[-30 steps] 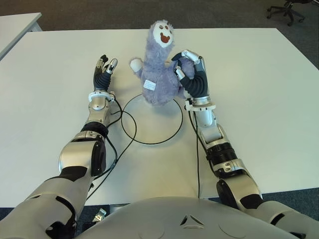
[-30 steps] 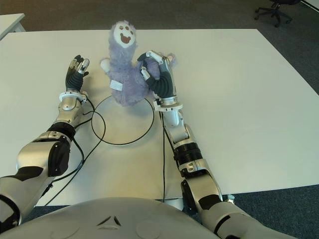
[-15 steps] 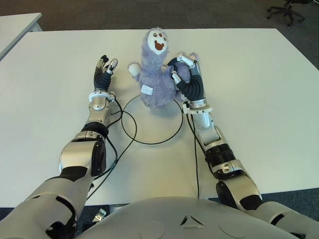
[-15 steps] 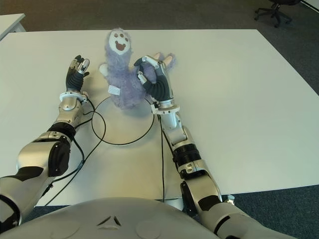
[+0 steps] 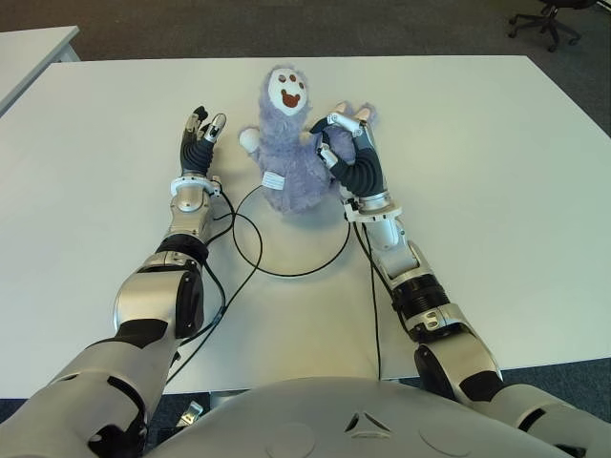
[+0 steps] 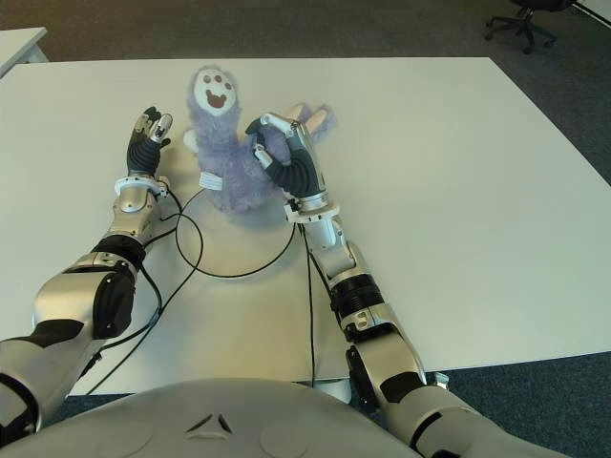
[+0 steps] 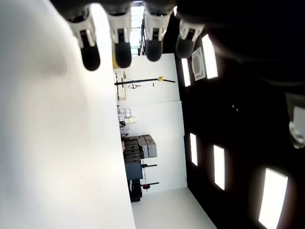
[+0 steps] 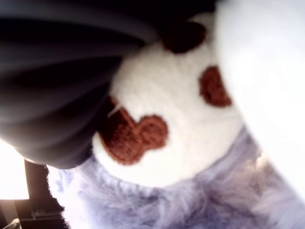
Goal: Put the doll into the plate.
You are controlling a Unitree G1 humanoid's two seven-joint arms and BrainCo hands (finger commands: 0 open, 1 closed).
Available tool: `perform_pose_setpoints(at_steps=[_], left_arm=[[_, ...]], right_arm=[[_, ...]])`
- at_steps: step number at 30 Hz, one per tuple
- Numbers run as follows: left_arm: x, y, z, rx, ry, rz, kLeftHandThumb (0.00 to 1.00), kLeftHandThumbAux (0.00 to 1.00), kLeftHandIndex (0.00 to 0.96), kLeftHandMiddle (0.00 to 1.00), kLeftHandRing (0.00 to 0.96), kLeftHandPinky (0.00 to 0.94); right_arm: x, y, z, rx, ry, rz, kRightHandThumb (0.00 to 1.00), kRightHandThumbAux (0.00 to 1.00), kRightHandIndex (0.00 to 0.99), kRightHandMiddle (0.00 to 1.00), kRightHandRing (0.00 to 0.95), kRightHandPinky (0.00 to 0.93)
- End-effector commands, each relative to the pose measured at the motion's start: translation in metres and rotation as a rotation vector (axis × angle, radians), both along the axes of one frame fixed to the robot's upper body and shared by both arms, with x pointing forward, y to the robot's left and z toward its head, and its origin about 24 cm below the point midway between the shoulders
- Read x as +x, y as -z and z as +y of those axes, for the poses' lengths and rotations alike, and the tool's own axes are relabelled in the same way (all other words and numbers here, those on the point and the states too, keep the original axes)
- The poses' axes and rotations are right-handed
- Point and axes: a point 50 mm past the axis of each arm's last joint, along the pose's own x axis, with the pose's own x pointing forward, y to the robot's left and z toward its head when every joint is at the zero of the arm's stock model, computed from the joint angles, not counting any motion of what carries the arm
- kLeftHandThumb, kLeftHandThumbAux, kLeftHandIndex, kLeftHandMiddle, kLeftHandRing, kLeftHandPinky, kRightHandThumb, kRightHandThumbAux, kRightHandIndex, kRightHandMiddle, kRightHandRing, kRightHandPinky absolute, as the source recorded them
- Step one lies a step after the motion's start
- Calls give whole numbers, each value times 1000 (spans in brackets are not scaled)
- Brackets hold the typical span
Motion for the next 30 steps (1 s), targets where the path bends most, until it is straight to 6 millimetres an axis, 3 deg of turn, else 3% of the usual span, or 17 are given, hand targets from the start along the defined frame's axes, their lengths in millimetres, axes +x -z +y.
perform_pose_setpoints(at_steps=[1, 30], left_arm=[[-29, 47, -5, -46, -15, 196, 0, 400, 0, 81, 101, 135], [-28, 46, -5, -41, -21, 200, 0, 396, 0, 87, 116, 148]], right_arm=[[-5, 23, -1, -14, -14, 80, 722, 710, 435, 826, 855, 866], [-27, 48, 4, -54, -143, 153, 730, 704, 434, 800, 847, 854]])
